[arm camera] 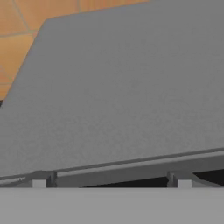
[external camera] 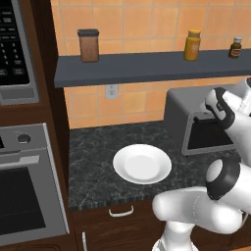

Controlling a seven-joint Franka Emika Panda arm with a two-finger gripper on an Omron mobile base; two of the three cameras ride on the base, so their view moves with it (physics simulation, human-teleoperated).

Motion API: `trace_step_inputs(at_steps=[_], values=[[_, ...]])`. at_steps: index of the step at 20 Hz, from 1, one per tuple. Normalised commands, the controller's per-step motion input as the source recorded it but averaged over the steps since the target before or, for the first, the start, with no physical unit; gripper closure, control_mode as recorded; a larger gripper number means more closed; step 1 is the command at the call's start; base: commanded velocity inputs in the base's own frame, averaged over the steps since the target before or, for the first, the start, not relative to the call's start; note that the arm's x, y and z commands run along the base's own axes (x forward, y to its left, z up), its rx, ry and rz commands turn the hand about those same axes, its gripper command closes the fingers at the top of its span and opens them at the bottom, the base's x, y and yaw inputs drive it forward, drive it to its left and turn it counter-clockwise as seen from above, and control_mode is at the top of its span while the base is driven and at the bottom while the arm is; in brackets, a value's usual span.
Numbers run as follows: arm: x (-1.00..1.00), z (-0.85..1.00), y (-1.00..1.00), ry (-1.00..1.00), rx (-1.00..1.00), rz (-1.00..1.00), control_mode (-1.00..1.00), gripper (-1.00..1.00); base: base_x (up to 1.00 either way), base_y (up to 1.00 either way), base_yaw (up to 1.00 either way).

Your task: Pick up the kebab skewer and baguette bread, and place them inside the toaster oven. Close the toaster oven door and start by setting the timer.

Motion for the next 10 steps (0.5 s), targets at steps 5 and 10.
trace_step_inputs(at_steps=[5,10], values=[[-0.16,0.49,-0.12,-0.01,0.00,0.00,-1.00,-1.00,0.00,0.00,0.00],[-0.68,0.26,-0.49,-0.02,0.00,0.00,-1.00,-1.00,0.00,0.00,0.00]])
